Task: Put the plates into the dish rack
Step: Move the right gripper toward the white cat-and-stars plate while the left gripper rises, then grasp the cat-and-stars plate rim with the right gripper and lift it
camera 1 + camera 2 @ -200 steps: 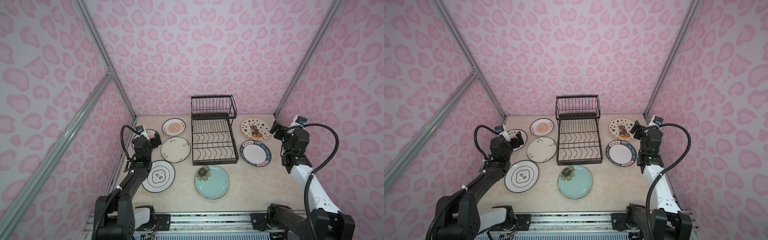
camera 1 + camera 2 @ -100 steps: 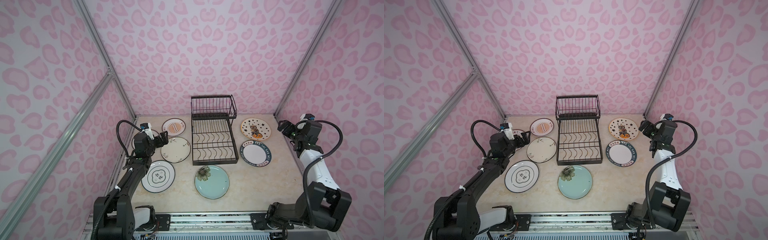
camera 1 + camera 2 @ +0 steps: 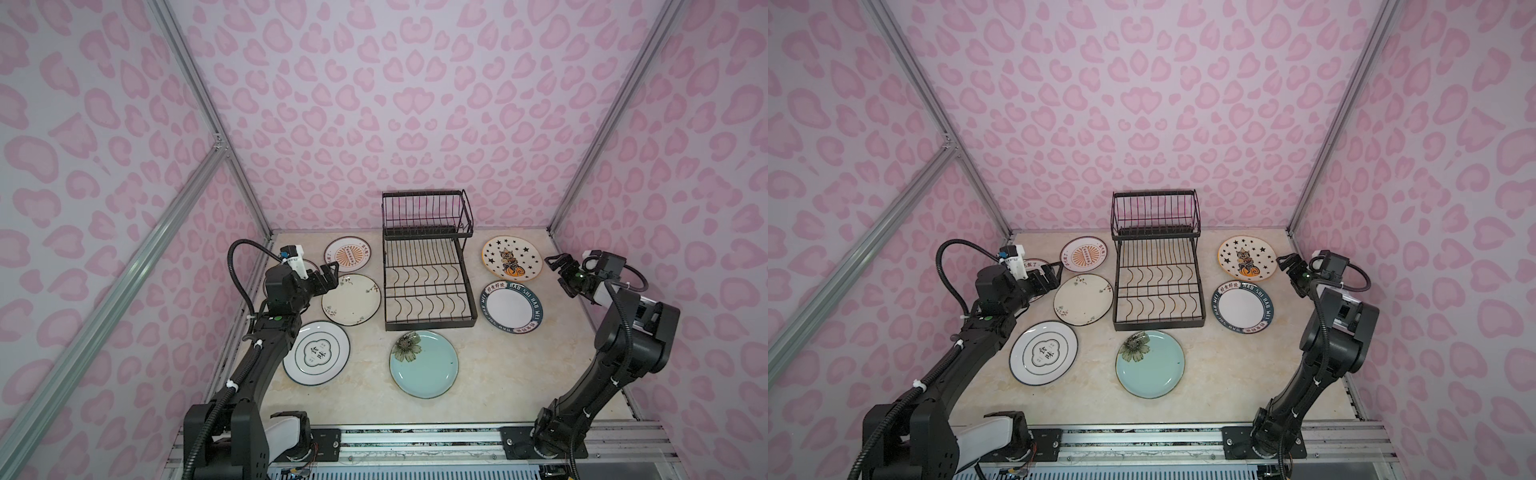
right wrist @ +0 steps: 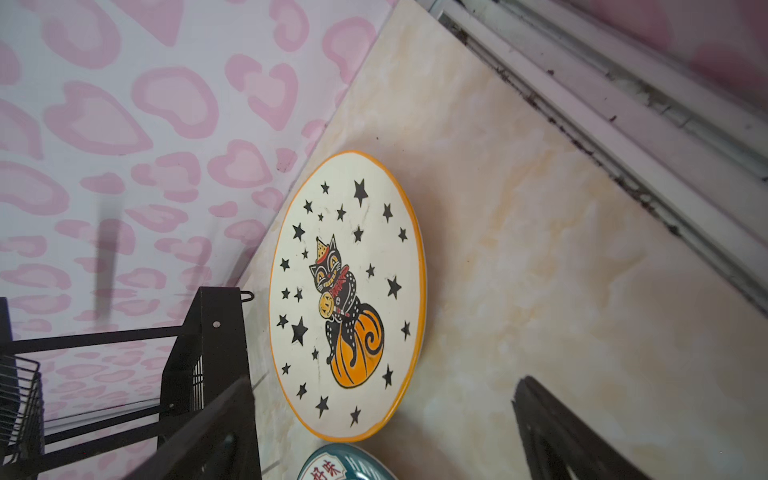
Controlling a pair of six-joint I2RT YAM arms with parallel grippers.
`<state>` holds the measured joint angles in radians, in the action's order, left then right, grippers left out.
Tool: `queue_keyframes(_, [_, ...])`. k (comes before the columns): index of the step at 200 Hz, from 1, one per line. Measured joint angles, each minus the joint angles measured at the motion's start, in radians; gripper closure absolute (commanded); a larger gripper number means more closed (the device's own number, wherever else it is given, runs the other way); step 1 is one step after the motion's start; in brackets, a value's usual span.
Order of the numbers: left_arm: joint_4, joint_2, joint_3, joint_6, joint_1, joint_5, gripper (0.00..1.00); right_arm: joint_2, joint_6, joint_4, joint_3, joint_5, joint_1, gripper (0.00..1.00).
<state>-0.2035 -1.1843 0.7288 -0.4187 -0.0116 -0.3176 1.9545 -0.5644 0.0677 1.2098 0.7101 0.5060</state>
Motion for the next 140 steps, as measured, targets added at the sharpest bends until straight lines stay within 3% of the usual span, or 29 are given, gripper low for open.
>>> queue_keyframes(121, [0.175,0.063,0.03,-0.024,0.003,0.032,0.02,0.18,-0.125,0.218,0.027,-0.002,-0.081,0.31])
queue_keyframes(140, [0.192,0.064,0.039,-0.024,0.003,0.038,0.02,0.188,-0.136,0.23,0.031,-0.005,-0.085,0.42])
